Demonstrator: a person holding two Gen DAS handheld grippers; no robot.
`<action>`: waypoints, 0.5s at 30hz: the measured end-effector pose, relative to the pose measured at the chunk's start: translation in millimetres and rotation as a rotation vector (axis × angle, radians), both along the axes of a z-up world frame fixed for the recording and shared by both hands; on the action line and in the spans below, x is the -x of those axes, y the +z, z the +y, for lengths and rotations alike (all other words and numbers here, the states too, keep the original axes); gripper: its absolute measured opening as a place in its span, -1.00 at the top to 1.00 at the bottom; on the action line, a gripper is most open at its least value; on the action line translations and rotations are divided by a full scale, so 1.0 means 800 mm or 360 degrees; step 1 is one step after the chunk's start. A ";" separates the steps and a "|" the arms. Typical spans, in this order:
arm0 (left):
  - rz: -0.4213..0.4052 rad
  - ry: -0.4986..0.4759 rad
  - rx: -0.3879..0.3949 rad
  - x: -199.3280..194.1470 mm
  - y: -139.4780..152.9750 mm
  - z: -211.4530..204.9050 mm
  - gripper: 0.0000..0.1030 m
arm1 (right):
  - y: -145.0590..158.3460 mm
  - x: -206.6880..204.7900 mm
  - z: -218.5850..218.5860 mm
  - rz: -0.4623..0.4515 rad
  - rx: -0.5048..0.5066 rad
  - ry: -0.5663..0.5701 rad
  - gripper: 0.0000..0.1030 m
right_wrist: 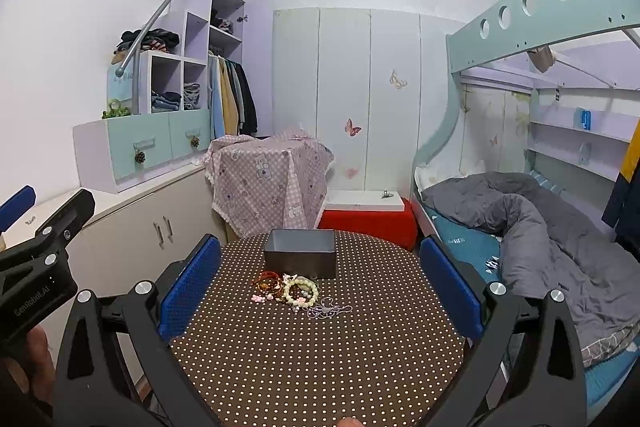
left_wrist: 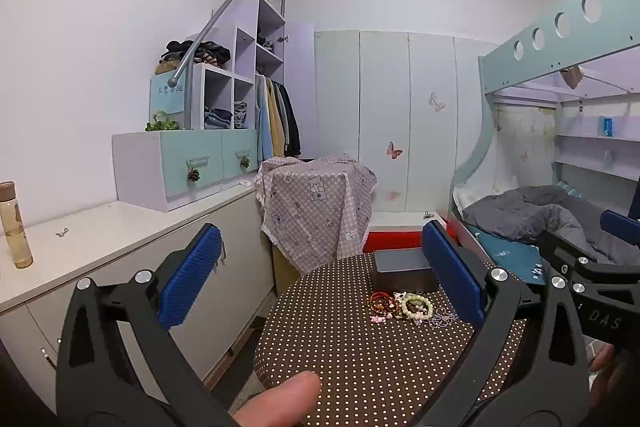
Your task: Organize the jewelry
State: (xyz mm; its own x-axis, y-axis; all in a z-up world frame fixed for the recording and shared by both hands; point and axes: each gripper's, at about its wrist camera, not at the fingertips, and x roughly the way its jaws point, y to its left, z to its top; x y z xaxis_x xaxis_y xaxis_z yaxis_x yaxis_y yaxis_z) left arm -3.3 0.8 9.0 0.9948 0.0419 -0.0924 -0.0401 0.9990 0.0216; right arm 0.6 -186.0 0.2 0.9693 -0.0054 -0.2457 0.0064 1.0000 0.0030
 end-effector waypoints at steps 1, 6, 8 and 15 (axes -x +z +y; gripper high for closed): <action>0.0001 -0.0001 -0.0002 0.000 -0.001 -0.001 -0.90 | 0.001 0.001 0.000 -0.0001 0.0000 0.0002 -0.87; 0.0004 -0.0007 0.0001 0.000 -0.002 0.001 -0.90 | 0.002 -0.001 0.002 -0.0009 0.0011 0.0006 -0.87; 0.0005 -0.0003 -0.0001 0.000 -0.001 0.000 -0.90 | 0.003 -0.002 0.002 -0.0009 0.0013 0.0007 -0.87; 0.0006 0.0000 -0.0005 -0.003 -0.002 -0.002 -0.90 | 0.004 -0.007 0.003 -0.0014 0.0018 0.0016 -0.87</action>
State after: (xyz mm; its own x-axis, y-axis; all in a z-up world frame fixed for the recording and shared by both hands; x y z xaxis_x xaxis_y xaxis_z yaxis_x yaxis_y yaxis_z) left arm -1.2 -0.6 7.8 0.9945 0.0423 -0.0962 -0.0401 0.9989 0.0246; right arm 6.5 -183.9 3.4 0.9714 0.0013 -0.2373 -0.0034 1.0000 -0.0084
